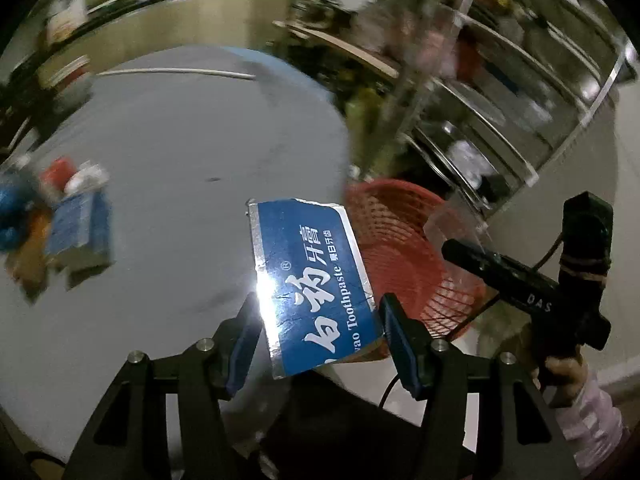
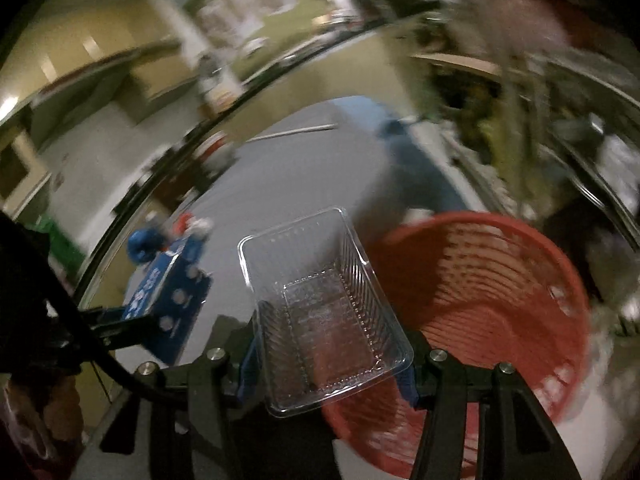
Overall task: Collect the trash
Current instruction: 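Carry both items to the red basket and open both grippers to drop them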
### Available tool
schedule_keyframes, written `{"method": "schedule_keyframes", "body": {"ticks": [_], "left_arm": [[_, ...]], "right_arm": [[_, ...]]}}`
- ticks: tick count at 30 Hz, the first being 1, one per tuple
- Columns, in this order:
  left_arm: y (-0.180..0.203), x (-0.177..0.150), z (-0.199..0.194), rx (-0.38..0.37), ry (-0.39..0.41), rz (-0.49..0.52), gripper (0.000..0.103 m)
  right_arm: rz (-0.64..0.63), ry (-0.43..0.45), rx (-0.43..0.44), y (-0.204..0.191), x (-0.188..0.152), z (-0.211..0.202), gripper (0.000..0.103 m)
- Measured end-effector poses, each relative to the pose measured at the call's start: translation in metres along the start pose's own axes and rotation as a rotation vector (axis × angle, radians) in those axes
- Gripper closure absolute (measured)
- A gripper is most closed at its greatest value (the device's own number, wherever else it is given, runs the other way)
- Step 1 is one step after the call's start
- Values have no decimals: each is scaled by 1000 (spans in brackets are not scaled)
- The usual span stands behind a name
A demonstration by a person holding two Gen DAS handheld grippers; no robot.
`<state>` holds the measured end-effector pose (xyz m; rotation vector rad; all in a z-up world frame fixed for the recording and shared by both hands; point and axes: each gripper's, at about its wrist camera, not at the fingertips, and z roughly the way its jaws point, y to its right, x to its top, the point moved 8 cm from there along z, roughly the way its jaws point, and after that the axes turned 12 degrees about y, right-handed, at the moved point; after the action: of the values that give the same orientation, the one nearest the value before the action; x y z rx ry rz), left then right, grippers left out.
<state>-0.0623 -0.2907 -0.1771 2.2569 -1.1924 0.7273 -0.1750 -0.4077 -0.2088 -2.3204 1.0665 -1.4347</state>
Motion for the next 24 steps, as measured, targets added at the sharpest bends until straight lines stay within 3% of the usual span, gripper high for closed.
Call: {"method": "schedule_keyframes", "body": {"ticks": [7, 14, 20, 24], "left_arm": [[61, 7, 42, -92, -65, 67, 38], [72, 7, 60, -106, -109, 72, 36], [45, 8, 43, -63, -82, 22, 36], [18, 10, 20, 44, -21, 33, 36]], "right_arm": [[163, 28, -69, 66, 0, -23, 42], [268, 41, -33, 84, 6, -24, 35], [254, 70, -25, 77, 13, -24, 31], [218, 68, -6, 64, 13, -19, 31]]}}
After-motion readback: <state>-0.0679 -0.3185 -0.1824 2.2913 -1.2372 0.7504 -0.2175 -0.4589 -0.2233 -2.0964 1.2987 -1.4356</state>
